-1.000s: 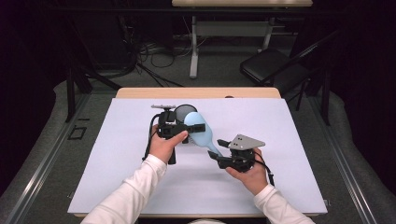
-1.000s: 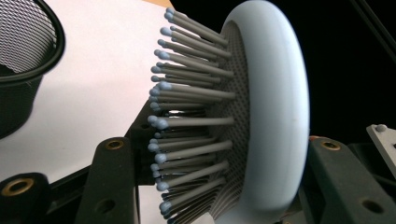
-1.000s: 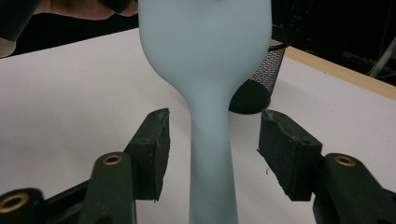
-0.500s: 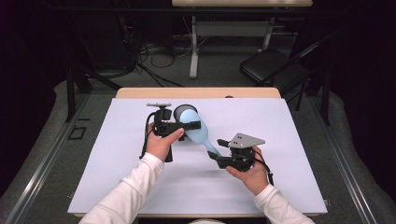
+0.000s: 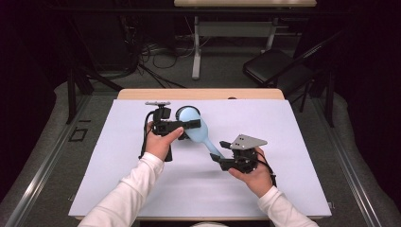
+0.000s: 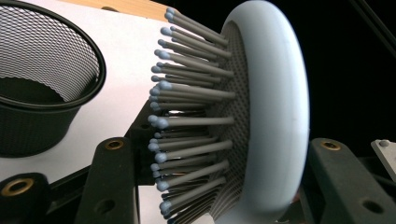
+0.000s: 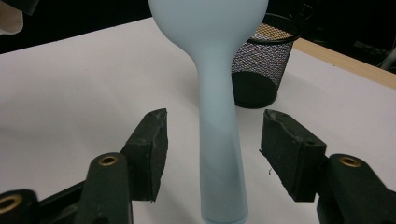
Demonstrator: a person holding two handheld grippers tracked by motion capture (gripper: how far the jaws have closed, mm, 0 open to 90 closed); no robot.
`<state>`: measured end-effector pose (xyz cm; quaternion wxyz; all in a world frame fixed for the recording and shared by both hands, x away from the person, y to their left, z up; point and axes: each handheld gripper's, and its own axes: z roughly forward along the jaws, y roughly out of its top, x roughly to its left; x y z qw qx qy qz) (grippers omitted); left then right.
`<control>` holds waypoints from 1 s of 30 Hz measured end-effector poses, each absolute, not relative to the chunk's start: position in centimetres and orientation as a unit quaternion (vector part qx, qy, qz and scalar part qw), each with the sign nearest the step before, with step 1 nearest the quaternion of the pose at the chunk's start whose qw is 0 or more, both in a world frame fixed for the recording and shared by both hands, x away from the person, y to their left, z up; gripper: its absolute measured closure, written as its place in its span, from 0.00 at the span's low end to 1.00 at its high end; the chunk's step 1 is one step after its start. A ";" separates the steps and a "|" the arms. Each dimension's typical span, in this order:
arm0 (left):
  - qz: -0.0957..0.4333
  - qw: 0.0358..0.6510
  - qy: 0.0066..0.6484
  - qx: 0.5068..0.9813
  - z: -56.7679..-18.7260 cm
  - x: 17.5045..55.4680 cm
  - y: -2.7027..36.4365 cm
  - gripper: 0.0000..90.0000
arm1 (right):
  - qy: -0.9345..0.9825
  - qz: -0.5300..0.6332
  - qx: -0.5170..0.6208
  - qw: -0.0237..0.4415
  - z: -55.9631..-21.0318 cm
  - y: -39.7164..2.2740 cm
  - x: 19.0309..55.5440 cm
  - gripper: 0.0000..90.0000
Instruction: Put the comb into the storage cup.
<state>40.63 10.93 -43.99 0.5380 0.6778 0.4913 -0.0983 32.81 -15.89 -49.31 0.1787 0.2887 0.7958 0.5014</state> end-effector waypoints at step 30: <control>-0.060 0.542 0.505 0.669 -42.4 41.5 12.4 0.54 | 0.783 0.509 0.308 0.180 -49.1 -16.4 33.1 0.33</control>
